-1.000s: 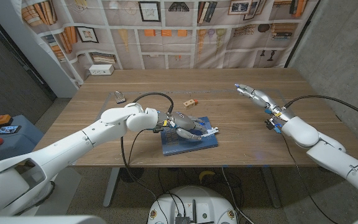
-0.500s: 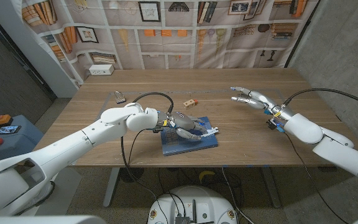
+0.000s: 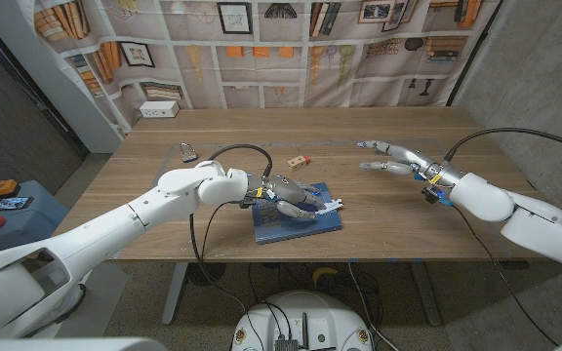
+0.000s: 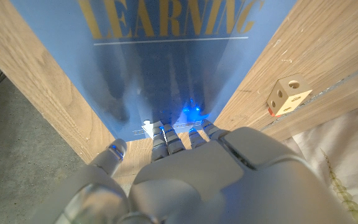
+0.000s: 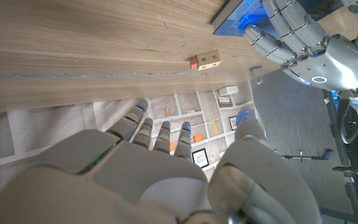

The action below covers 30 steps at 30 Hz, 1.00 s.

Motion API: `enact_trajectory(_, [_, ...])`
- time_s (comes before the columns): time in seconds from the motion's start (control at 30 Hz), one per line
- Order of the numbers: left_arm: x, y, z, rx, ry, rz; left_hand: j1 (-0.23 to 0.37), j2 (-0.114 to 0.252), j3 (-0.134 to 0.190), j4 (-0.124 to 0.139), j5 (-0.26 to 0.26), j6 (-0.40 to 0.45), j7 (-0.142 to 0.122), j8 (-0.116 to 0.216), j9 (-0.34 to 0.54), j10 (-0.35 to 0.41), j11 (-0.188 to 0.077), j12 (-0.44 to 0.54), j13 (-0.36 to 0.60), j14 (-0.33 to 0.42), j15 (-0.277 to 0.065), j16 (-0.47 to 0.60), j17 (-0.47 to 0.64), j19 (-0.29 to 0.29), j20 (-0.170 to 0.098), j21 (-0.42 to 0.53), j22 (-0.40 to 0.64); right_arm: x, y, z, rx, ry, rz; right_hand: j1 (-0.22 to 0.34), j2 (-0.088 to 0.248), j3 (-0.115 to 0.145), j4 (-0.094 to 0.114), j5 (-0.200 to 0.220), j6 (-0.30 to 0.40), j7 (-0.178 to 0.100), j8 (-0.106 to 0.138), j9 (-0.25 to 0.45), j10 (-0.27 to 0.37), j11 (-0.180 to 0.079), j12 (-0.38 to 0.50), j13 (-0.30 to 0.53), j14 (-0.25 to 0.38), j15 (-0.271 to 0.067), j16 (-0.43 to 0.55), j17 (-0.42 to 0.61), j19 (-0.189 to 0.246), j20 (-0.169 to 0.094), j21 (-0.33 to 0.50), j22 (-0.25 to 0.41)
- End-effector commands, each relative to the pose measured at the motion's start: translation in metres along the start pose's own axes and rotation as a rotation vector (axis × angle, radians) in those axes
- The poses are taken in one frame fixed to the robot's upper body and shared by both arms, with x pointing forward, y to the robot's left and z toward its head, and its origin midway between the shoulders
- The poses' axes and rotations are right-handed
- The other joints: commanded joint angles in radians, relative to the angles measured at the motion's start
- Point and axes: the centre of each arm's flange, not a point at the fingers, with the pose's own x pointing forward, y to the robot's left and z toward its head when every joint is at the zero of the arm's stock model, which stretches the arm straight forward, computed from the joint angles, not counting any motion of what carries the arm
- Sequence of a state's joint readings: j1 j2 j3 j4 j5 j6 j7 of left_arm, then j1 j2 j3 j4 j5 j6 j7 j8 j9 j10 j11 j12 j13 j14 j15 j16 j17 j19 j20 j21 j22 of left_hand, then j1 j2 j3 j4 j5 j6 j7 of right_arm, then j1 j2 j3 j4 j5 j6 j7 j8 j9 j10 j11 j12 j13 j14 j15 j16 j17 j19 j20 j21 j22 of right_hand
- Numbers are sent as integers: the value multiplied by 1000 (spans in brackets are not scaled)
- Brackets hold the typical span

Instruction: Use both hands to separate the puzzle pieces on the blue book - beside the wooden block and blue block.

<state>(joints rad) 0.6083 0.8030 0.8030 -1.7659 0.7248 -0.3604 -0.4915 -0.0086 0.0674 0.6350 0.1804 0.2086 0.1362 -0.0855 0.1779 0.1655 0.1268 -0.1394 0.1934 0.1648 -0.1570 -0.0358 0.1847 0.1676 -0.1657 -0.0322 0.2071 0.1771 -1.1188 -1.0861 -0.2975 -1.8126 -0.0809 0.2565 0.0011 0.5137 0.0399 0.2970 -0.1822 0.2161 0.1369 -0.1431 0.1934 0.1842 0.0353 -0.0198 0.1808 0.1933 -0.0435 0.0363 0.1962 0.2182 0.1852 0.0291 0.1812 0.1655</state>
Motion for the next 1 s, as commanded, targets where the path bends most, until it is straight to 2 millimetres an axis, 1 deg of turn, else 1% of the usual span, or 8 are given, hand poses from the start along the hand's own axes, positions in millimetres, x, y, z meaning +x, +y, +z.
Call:
enact_trajectory(0.03, [1,-2,1,2,11,-1,10,117,8,-2,0,12,5,9,4,16,9,8,5,4,-77,0,2,-131,-76,3,0,-4,-3,23,-126,28,92,40,-10,9,-8,6,-15,-3,5,6,-24,-1,-1,3,-9,19,1,0,-7,8,0,1])
enact_trajectory(0.23, [2,-2,2,3,10,3,10,116,11,-3,-1,16,4,9,4,20,9,8,5,7,-77,-1,2,-129,-76,3,0,-2,-4,31,-180,49,135,74,-25,19,-8,12,-35,-4,3,9,-51,5,-3,4,-23,31,-1,0,-11,14,1,1])
enact_trajectory(0.3, [2,-2,2,2,11,2,10,116,12,-3,-1,18,4,9,4,22,9,8,5,8,-78,-1,2,-129,-75,3,0,-1,-3,34,-198,54,147,92,-33,25,-8,15,-50,-3,2,10,-65,7,-4,5,-29,38,-1,0,-13,19,1,1])
enact_trajectory(0.47, [3,-2,3,3,15,4,10,116,14,-3,-1,21,4,9,4,27,9,8,5,11,-77,-1,2,-126,-74,3,0,0,-2,42,-251,74,164,121,-50,32,-8,18,-62,-8,6,14,-85,17,-3,6,-42,55,-1,0,-20,36,0,1])
enact_trajectory(0.6, [3,-2,3,2,19,8,10,116,16,-3,-1,22,5,8,4,28,10,7,5,13,-77,-1,2,-125,-74,2,0,2,0,46,-287,91,172,137,-61,36,-7,20,-62,-19,11,16,-97,20,-2,6,-52,64,-2,0,-29,46,-1,2])
enact_trajectory(0.7, [3,-2,3,-1,22,12,10,116,17,-3,-1,24,4,8,4,29,11,7,5,14,-77,-1,2,-124,-74,2,0,3,1,50,-315,99,186,149,-70,38,-5,20,-63,-21,15,18,-112,24,-3,7,-60,72,-2,1,-37,54,-2,2])
enact_trajectory(0.87, [3,-2,4,-1,26,12,11,116,19,-3,-1,27,5,8,4,31,11,7,5,16,-76,-2,2,-121,-74,3,0,5,5,55,-373,110,210,161,-80,41,-3,21,-58,-24,21,21,-127,32,-3,8,-72,80,-3,2,-49,59,-4,2])
enact_trajectory(1.0, [2,-2,6,-3,30,13,11,116,20,-3,-1,29,6,8,4,32,11,6,5,17,-77,-2,2,-121,-74,2,-1,7,8,58,-425,117,220,164,-84,41,-1,21,-55,-28,24,22,-133,33,-3,8,-76,83,-3,2,-54,63,-4,2])
